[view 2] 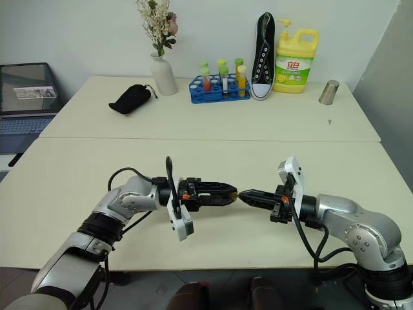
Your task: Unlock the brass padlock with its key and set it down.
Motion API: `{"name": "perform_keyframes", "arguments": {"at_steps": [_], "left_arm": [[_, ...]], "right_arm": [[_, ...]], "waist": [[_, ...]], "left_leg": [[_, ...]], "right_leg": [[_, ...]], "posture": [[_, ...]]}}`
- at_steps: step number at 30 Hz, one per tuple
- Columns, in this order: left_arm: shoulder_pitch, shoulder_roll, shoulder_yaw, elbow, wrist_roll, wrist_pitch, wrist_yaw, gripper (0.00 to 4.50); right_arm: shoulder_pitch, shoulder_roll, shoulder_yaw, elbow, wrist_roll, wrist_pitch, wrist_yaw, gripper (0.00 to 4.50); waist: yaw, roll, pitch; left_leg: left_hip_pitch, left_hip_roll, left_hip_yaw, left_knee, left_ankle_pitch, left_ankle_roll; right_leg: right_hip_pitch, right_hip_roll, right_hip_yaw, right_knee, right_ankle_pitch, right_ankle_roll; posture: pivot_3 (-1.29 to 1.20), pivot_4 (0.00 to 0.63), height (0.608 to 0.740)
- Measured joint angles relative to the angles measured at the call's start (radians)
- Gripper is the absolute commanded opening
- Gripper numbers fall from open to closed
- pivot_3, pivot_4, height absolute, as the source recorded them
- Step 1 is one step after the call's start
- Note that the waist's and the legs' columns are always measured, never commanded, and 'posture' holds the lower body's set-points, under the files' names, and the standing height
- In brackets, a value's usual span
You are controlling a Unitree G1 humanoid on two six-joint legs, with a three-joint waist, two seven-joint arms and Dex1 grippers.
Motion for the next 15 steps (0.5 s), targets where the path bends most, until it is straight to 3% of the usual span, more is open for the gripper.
{"name": "perform_keyframes", "arguments": {"at_steps": [3, 6, 11, 15], "left_arm": [[0.002, 0.000, 0.000, 0.000, 0.000, 0.002, 0.006, 0.98], [0.003, 0.003, 0.000, -0.001, 0.001, 0.014, 0.014, 0.98], [0.004, 0.015, 0.000, -0.001, 0.016, 0.026, 0.018, 0.98], [0.005, 0.015, 0.000, -0.003, 0.016, 0.034, 0.021, 0.98]], "right_arm": [[-0.005, 0.001, 0.000, 0.004, 0.000, 0.001, 0.004, 0.00], [-0.005, 0.013, -0.002, 0.009, 0.000, -0.003, 0.004, 0.58], [-0.005, 0.011, -0.007, 0.009, 0.000, 0.001, -0.004, 2.32], [-0.003, 0.005, -0.012, 0.009, 0.011, 0.028, -0.010, 2.37]], "waist": [[0.000, 0.000, 0.000], [0.000, 0.000, 0.000], [0.000, 0.000, 0.000], [0.000, 0.000, 0.000]], "left_leg": [[0.000, 0.000, 0.000, 0.000, 0.000, 0.000], [0.000, 0.000, 0.000, 0.000, 0.000, 0.000], [0.000, 0.000, 0.000, 0.000, 0.000, 0.000], [0.000, 0.000, 0.000, 0.000, 0.000, 0.000]], "right_leg": [[0.000, 0.000, 0.000, 0.000, 0.001, -0.001], [0.000, 0.000, 0.000, 0.000, 0.001, -0.001], [0.000, 0.000, 0.000, 0.000, 0.001, -0.001], [0.000, 0.000, 0.000, 0.000, 0.001, -0.002]], "posture": [[0.00, 0.150, 0.740], [0.00, 0.150, 0.740], [0.00, 0.150, 0.740], [0.00, 0.150, 0.740]]}}
